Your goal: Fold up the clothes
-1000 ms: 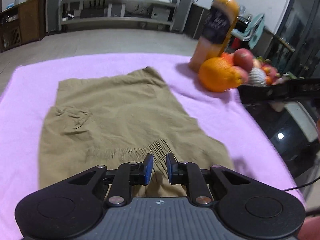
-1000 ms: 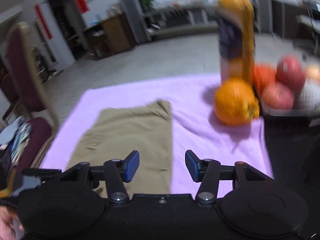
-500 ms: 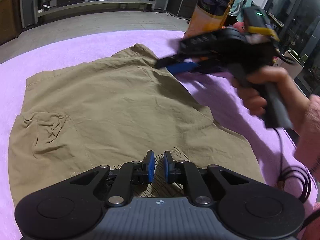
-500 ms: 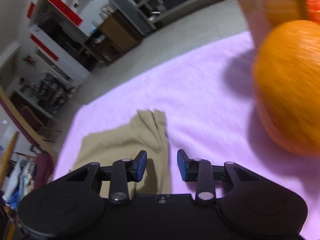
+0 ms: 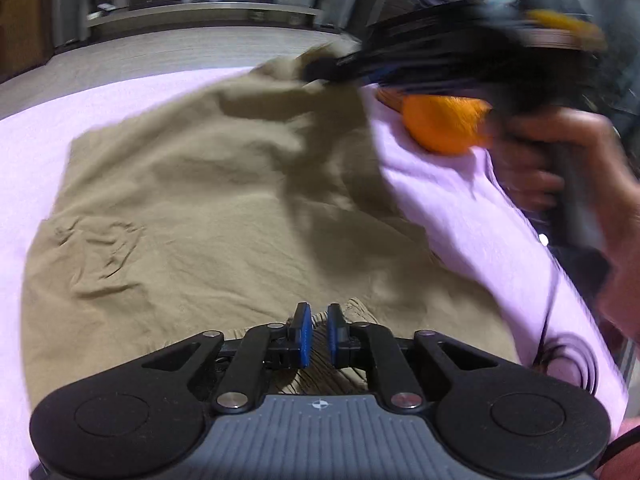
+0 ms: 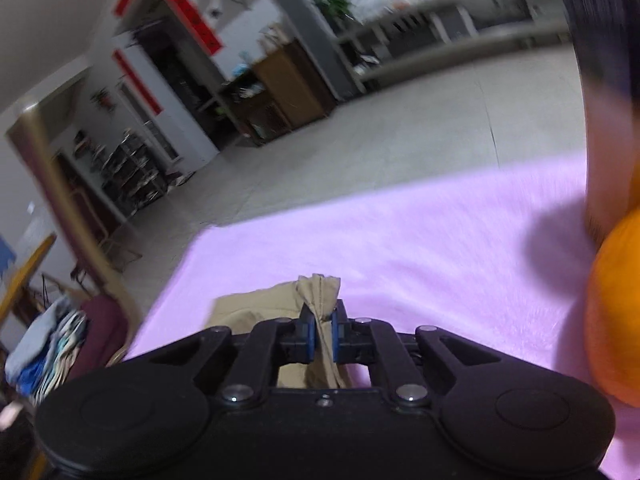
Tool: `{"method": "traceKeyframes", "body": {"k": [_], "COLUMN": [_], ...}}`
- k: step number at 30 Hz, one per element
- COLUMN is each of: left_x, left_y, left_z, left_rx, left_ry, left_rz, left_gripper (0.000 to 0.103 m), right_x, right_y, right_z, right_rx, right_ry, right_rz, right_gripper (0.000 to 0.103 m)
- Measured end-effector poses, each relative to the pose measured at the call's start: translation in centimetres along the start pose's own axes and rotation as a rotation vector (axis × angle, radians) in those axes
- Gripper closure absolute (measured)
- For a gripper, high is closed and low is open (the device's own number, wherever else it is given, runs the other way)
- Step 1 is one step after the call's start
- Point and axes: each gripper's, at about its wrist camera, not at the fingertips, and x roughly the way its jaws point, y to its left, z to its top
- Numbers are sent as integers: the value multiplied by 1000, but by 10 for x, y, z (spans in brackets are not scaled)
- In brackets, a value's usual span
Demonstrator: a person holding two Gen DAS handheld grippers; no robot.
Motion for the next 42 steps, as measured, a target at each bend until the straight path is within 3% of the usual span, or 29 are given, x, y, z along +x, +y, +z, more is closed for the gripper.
{"method": "traceKeyframes", "body": {"k": [5, 10, 13, 16, 18, 23, 25, 28, 32, 35, 40, 42], "left_x": [-75, -156, -178, -187, -193, -207, -206, -201, -193, -182, -173, -166], "left_y": [-32, -40, -35, -32, -27, -2, 14, 43, 81, 97, 91, 92], "left_z": [-20, -83, -131, -165, -174, -166, -154, -137, -133, -141, -141, -139], "left_rx": [20, 31, 3, 1, -20, -118, -185, -287, -433, -532, -514, -518], "left_ry": [-94, -127, -81, -33, -36, -135, -165, -187, -224, -197, -162, -146], "left_rz": [14, -60, -109, -95, -86, -72, -55, -1, 15, 71, 50, 44], "left_gripper": [100, 95, 91, 86, 84, 66, 63, 58, 53, 52, 40, 40], "right_x": [-83, -144, -154, -154, -156, -163, -166, -171, -173, -160, -151, -148], "right_y": [91, 163, 184, 186, 174, 140, 127, 107, 80, 64, 59, 58], "right_z": [-8, -75, -136, -191, -198, -193, -192, -189, -187, -194, -200, -202], "right_rx": [-212, -433, -570, -636, -523, -149, 1, 225, 499, 554, 607, 623], "right_ry": [-43, -23, 83, 232, 229, 135, 97, 39, -11, 58, 105, 122], "right_rz": [-34, -112, -196, -275, -245, -107, -51, 33, 115, 33, 32, 33], "right_gripper": [96, 96, 95, 91, 89, 46, 38, 37, 38, 38, 38, 38]}}
